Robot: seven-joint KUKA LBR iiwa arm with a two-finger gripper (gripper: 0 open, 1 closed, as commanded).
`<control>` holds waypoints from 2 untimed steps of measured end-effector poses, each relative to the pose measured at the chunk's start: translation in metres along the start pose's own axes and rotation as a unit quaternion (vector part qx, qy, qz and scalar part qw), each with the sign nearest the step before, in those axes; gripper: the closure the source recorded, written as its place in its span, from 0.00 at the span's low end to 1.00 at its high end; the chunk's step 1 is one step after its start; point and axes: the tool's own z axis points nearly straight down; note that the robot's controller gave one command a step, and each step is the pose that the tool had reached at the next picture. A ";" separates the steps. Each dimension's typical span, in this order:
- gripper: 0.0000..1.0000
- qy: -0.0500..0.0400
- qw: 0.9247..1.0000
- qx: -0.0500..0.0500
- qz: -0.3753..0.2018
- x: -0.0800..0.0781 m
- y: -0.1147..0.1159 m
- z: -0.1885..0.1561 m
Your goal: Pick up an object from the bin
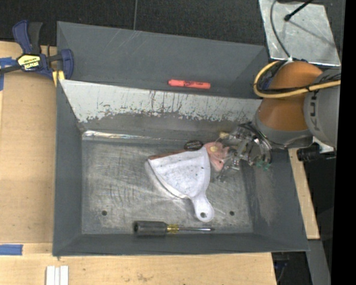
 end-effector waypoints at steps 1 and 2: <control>0.00 -0.002 0.998 0.000 -0.062 -0.001 -0.006 -0.010; 0.00 -0.004 0.987 0.001 0.159 0.011 0.038 0.018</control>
Offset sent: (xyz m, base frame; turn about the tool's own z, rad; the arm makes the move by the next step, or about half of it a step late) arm 0.0003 0.0638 -0.0354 0.3656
